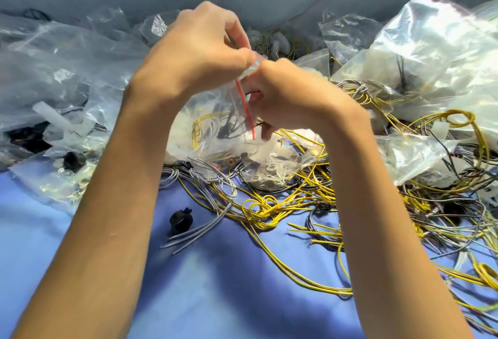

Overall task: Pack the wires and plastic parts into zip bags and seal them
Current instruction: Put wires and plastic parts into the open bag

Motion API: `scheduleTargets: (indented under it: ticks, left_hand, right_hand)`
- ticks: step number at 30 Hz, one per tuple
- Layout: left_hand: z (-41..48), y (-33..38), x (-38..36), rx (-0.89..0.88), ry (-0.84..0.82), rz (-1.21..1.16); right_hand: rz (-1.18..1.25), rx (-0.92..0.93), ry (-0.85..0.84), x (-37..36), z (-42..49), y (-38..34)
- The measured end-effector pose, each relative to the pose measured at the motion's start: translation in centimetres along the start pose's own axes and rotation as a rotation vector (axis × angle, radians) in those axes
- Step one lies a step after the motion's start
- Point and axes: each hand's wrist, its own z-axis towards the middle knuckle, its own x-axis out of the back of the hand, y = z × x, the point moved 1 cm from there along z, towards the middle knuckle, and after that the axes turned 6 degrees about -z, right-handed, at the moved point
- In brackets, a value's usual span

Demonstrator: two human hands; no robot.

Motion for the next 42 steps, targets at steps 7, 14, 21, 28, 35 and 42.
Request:
scheduleTargets:
  ticks: [7,14,21,28,35,42]
  left_hand:
    - [0.0,-0.3,0.5,-0.035,0.016,-0.037]
    - [0.1,-0.9,0.8,-0.021,0.002,-0.075]
    - [0.3,-1.2,0.7,-0.003,0.013,-0.077]
    - [0.5,-1.5,0.6,0.022,0.053,-0.075]
    - [0.6,-1.7,0.8,0.023,0.103,-0.081]
    - [0.8,-2.6,1.9,0.073,0.360,-0.081]
  right_hand:
    - [-0.093,0.168,0.083,-0.4,0.8,-0.3]
    - [-0.085,0.128,-0.087,0.0,-0.1,-0.1]
    - [0.092,0.073,-0.118,0.7,-0.7,1.0]
    - [0.250,0.023,0.070,1.8,-1.0,2.5]
    - [0.157,-0.125,-0.078,2.4,-2.2,4.7]
    - [0.295,-0.066,-0.311,1.0,-1.6,1.7]
